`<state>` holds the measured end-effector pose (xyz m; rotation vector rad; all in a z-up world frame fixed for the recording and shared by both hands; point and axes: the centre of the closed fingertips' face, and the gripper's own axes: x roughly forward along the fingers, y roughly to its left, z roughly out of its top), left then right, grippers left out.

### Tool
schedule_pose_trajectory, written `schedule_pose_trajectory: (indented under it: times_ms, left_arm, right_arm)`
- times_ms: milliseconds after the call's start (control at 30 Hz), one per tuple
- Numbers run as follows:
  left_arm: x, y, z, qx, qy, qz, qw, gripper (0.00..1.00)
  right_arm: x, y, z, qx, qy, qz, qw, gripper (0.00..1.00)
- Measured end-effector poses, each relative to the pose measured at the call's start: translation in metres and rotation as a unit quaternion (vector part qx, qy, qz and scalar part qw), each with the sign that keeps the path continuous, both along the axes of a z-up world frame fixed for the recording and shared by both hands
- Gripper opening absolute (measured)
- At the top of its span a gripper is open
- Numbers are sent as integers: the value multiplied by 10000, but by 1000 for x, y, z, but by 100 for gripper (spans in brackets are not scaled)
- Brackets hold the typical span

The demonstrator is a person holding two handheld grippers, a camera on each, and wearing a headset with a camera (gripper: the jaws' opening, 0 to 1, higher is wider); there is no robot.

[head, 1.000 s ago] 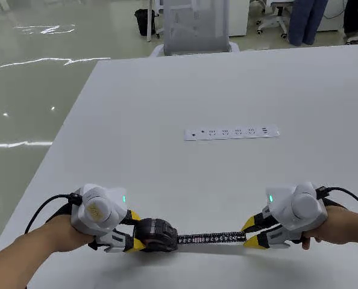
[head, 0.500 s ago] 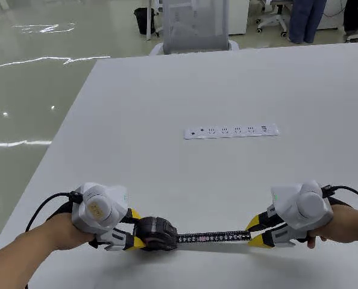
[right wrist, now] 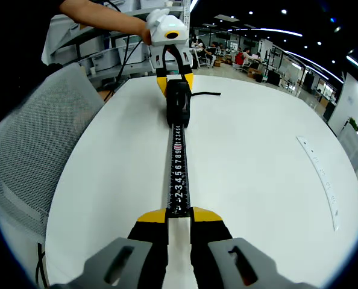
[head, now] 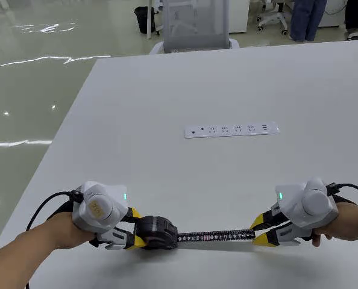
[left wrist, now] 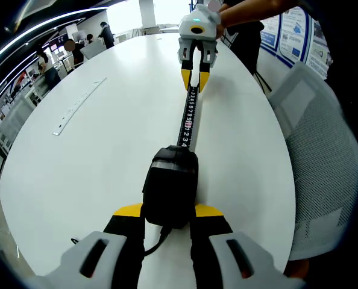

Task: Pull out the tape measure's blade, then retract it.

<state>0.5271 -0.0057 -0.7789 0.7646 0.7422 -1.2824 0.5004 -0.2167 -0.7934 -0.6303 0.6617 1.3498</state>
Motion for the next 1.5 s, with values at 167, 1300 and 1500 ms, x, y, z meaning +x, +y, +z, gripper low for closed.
schedule_pose_trajectory:
  times_ms: [167, 1300, 1500]
  left_arm:
    - [0, 0, 1, 0, 4, 0, 10000, 24]
    - [0, -1, 0, 25, -2, -6, 10000, 24]
    - [0, -1, 0, 35, -6, -9, 10000, 24]
  right_arm:
    - [0, -3, 0, -6, 0, 4, 10000, 11]
    - [-2, -19, 2, -46, 5, -9, 10000, 11]
    - [-3, -21, 1, -46, 6, -5, 10000, 11]
